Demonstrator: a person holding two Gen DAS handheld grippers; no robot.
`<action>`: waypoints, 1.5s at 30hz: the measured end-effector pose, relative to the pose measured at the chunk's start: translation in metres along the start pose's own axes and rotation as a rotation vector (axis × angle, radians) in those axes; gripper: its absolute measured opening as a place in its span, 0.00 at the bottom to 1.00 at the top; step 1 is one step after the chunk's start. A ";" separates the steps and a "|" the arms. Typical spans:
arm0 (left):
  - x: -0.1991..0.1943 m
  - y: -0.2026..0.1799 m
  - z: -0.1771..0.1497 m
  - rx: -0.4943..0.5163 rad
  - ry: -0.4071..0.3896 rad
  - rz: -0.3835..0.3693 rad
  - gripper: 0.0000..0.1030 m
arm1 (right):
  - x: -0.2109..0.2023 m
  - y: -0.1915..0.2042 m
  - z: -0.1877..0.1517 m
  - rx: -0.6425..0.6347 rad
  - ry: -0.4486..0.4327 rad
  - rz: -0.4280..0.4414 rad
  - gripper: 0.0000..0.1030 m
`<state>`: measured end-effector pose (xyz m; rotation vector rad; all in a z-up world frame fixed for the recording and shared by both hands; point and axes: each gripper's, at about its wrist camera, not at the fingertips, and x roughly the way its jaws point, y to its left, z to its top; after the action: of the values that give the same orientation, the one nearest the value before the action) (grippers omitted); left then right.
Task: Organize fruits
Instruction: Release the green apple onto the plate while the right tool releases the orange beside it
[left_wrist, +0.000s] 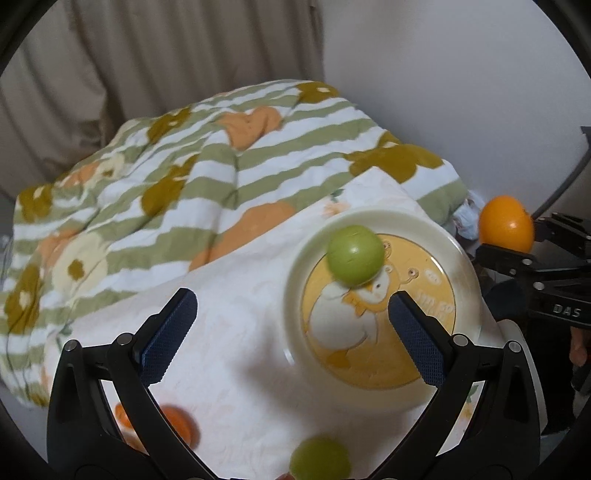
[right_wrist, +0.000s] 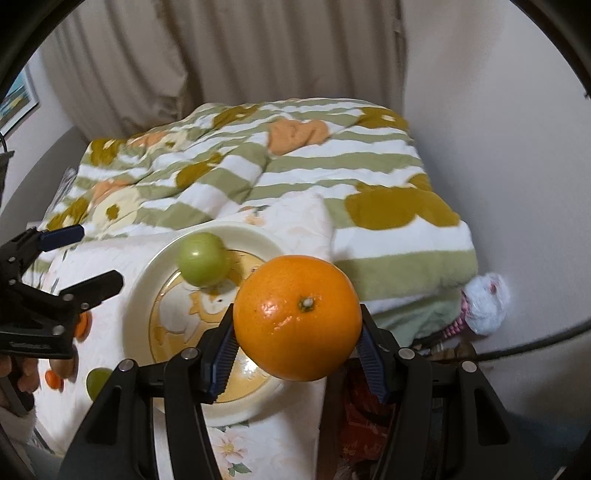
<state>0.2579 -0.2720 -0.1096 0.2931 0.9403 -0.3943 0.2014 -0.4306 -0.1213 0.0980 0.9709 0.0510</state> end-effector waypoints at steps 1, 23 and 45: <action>-0.004 0.003 -0.003 -0.011 0.001 0.010 1.00 | 0.003 0.004 0.001 -0.025 0.004 0.014 0.53; -0.053 0.057 -0.088 -0.290 0.076 0.188 1.00 | 0.071 0.041 0.000 -0.325 0.034 0.057 0.54; -0.119 0.065 -0.132 -0.417 0.022 0.278 1.00 | 0.011 0.041 0.005 -0.312 -0.078 0.071 0.99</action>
<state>0.1292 -0.1358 -0.0802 0.0440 0.9634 0.0639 0.2119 -0.3888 -0.1235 -0.1520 0.8716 0.2611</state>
